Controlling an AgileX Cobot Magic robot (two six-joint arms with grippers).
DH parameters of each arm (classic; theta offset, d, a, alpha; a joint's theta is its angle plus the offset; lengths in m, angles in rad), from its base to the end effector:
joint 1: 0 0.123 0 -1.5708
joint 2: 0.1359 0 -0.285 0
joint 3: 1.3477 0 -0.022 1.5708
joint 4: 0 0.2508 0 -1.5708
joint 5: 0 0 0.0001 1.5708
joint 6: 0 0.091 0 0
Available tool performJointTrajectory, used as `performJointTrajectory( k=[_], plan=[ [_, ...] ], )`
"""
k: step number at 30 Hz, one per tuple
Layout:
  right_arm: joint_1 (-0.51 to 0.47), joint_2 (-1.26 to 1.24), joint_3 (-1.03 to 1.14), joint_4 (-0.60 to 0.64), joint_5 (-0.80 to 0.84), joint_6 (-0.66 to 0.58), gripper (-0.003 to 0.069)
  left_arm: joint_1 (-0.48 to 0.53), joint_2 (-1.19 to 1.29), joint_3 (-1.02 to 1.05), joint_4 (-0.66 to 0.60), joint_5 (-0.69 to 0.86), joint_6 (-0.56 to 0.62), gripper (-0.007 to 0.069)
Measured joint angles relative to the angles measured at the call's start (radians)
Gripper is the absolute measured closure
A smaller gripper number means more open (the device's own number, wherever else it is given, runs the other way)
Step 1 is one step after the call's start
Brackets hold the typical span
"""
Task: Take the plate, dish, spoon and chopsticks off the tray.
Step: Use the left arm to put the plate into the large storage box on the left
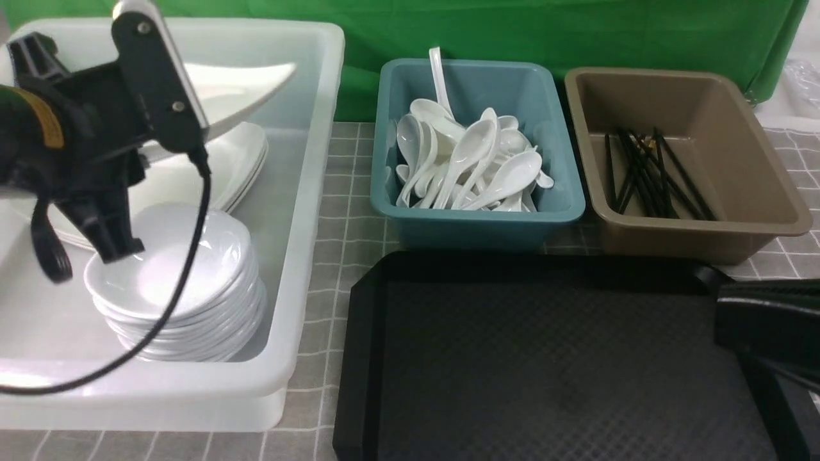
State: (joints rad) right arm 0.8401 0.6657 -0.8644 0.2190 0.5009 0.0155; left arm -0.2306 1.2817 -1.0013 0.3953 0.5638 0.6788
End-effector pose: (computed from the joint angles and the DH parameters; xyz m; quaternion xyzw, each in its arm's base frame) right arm 0.0762 0.0993 0.4011 -0.2720 0.7261 0.3505 0.5253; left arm 0.2707 -0.0443 0.3192 0.4951 0.7603 0.2442 0.3423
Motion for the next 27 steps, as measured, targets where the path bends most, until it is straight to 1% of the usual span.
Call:
performJointTrajectory(
  k=[2, 5, 13, 18, 23, 25, 27],
  plan=[
    [0.012, 0.000, 0.000, 0.001, 0.009, -0.005, 0.0634, 0.052, 0.048, 0.000, -0.002, -0.046, 0.037, 0.0595],
    [0.020, 0.000, 0.000, 0.001, 0.035, -0.008, 0.0634, 0.097, 0.120, 0.000, 0.007, -0.107, 0.092, 0.0595],
    [0.021, 0.000, 0.000, 0.002, 0.086, -0.008, 0.0632, 0.121, 0.262, -0.020, 0.011, -0.117, 0.110, 0.0595],
    [0.021, 0.000, 0.003, 0.003, 0.129, -0.008, 0.0632, 0.121, 0.305, -0.032, 0.056, -0.141, 0.052, 0.0595],
    [0.021, 0.000, 0.030, 0.020, 0.132, -0.008, 0.0631, 0.121, 0.320, -0.032, 0.084, -0.151, -0.006, 0.0594],
    [0.021, 0.000, 0.037, 0.040, 0.134, -0.008, 0.0631, 0.121, 0.322, -0.032, 0.085, -0.159, -0.014, 0.0587],
    [0.021, 0.000, 0.041, 0.066, 0.134, -0.009, 0.0631, 0.121, 0.323, -0.032, 0.087, -0.167, -0.020, 0.0557]
  ],
)
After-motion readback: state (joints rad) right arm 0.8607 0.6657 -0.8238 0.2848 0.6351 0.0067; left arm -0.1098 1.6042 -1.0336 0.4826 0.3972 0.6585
